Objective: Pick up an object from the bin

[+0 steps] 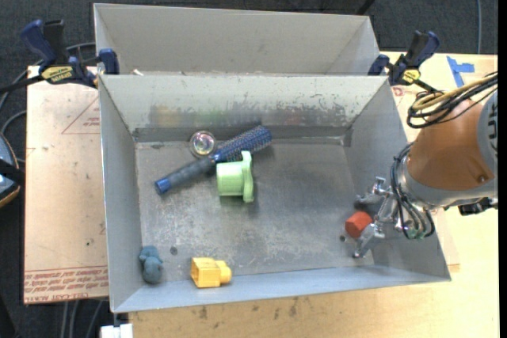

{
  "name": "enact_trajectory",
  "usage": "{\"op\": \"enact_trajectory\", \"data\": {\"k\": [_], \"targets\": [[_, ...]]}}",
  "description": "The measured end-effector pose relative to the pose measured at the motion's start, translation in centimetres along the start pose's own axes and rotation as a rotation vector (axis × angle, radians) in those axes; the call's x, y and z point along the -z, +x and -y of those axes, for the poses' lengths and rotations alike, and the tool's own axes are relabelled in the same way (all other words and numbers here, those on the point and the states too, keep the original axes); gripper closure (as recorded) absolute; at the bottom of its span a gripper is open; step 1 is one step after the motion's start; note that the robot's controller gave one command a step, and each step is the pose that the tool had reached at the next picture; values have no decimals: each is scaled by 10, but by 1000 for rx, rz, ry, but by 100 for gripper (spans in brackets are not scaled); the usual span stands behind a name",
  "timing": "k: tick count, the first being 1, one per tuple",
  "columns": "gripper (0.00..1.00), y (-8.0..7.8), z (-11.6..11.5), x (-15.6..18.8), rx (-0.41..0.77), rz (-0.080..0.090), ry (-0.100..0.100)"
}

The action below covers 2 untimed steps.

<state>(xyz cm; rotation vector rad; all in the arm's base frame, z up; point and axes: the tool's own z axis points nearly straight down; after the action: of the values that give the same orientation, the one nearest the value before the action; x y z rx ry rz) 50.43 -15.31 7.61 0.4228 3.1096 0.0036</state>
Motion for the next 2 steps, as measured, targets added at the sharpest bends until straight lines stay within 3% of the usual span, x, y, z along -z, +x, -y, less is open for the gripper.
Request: {"op": "enact_trajectory", "data": {"k": [1,2], "targets": [[100,-1,0,2,2,2,1],[100,-1,-10,121,274,5,2]]}}
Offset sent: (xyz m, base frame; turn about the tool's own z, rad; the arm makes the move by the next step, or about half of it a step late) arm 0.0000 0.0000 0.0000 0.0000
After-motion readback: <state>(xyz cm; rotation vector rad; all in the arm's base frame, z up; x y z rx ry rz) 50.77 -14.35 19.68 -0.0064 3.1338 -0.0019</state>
